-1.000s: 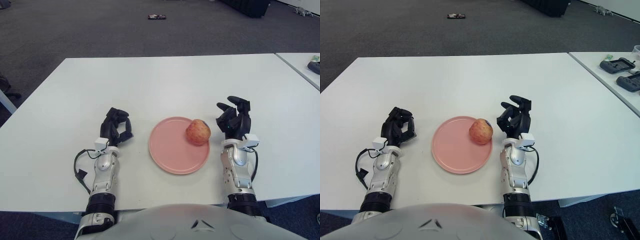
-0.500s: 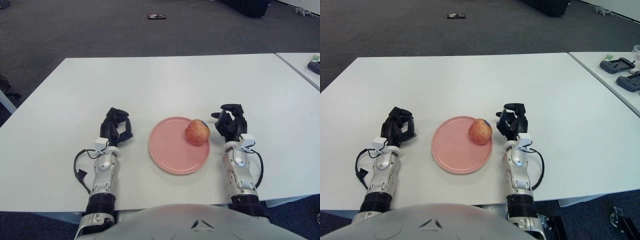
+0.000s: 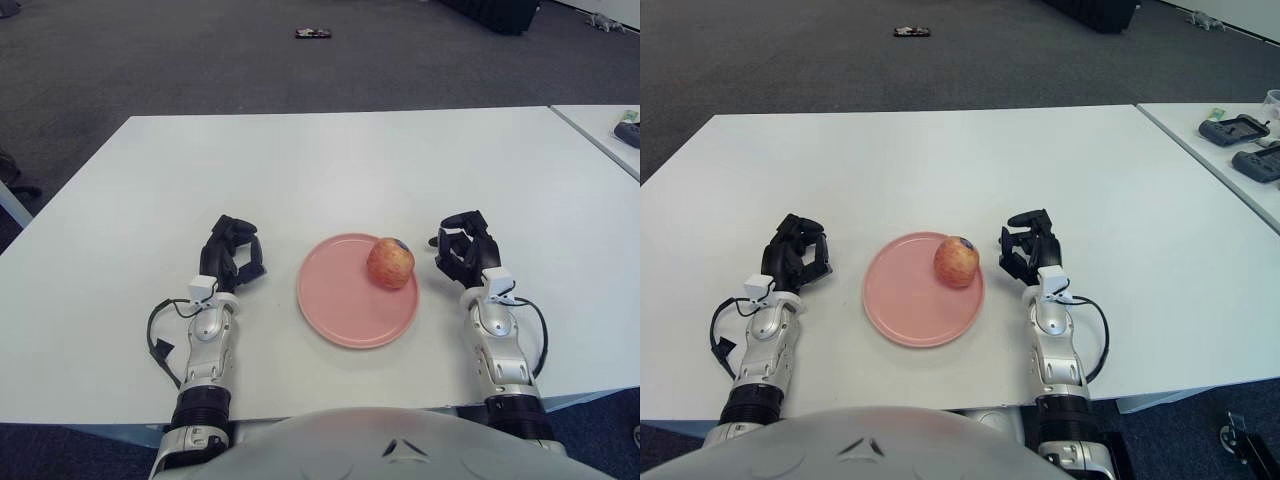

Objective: Put the apple into the plate.

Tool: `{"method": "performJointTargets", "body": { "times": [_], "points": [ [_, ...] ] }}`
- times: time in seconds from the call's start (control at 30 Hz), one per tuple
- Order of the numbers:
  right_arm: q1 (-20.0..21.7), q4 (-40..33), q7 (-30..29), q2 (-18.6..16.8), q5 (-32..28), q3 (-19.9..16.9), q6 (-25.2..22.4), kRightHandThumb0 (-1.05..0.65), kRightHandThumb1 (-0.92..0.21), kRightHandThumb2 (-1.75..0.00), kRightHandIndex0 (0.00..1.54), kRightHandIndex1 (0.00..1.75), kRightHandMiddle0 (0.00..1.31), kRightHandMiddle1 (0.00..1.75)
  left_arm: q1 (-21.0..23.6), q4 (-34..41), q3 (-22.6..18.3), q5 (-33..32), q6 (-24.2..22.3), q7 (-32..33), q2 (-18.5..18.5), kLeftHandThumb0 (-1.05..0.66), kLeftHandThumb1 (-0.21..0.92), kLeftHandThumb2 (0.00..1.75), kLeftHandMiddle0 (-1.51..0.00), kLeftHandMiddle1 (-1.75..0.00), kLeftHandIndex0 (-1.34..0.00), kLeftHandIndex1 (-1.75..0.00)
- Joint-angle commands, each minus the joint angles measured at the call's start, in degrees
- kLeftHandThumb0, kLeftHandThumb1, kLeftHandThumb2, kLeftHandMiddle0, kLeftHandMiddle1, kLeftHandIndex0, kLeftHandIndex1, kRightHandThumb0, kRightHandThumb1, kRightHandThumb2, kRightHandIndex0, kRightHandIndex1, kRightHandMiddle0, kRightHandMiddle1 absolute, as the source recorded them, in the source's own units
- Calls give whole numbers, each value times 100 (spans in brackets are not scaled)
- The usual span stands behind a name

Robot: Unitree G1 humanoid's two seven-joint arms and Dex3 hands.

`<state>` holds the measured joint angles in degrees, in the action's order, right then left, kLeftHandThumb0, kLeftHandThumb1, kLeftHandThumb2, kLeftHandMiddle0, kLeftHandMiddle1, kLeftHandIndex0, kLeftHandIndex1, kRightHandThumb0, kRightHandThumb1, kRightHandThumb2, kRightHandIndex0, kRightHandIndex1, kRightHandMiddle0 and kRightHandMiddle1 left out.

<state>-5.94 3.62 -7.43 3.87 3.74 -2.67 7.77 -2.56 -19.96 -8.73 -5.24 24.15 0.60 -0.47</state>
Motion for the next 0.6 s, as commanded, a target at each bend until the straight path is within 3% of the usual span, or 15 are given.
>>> {"method": "performJointTargets", "body": {
  "times": [0.0, 0.57],
  "points": [
    [-11, -154, 29, 75, 119, -6, -140, -38, -66, -89, 56, 142, 35, 175, -35, -37, 17, 45, -71, 38, -15, -46, 39, 124, -99, -175, -55, -175],
    [-139, -264, 29, 85, 474, 122, -243, -39, -64, -91, 57, 146, 36, 175, -52, 4, -23, -54, -126, 16, -15, -45, 39, 124, -98, -175, -55, -175]
  ]
}}
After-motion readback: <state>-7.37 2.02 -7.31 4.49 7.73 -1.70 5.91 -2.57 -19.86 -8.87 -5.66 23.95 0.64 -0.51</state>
